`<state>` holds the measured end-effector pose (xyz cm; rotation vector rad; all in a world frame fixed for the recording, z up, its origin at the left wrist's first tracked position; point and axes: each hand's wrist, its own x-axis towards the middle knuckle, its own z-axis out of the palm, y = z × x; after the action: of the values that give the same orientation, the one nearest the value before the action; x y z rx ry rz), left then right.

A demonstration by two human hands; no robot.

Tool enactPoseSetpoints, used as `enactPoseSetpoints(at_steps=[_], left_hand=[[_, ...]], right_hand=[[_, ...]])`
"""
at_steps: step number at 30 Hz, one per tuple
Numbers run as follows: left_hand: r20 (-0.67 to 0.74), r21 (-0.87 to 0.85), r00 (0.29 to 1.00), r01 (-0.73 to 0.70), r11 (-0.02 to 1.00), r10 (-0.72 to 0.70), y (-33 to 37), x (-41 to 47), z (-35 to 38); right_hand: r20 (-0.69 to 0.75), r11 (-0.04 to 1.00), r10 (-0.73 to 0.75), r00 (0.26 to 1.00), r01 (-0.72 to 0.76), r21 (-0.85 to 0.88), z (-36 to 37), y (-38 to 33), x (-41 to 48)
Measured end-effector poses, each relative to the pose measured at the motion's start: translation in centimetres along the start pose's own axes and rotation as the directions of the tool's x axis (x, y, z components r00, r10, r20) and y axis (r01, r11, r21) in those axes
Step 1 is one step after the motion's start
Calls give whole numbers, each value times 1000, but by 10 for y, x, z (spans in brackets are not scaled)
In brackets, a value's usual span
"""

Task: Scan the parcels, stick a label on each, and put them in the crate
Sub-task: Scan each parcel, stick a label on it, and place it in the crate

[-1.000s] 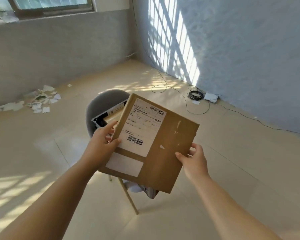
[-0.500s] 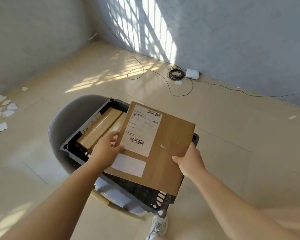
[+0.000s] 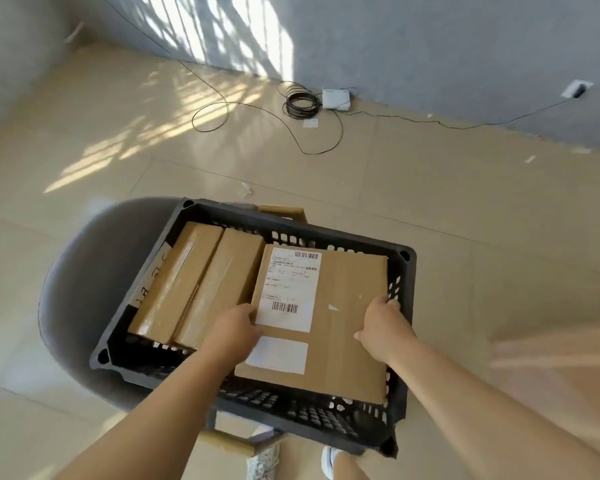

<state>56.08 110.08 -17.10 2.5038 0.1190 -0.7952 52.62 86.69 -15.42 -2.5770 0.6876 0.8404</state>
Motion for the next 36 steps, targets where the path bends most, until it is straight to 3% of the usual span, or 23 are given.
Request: enactPoseSetpoints(at_steps=[6, 11, 22, 29, 36], left_hand=[[192, 58, 979, -75, 995, 63, -15, 22, 6], [224, 71, 968, -131, 989, 113, -26, 29, 9], [256, 178, 937, -288, 941, 238, -8, 8, -18], [321, 249, 851, -499, 830, 415, 50, -38, -18], [351, 270, 745, -660, 701, 567, 119, -123, 33]], right_hand=[[74, 996, 86, 994, -86, 0, 19, -14, 3], [91, 1000, 11, 996, -11, -6, 28, -22, -3], [106, 999, -17, 994, 13, 39, -4, 8, -54], [-1, 985, 67, 998, -66, 159, -28, 69, -120], [-81, 960, 169, 982, -145, 241, -24, 176, -206]])
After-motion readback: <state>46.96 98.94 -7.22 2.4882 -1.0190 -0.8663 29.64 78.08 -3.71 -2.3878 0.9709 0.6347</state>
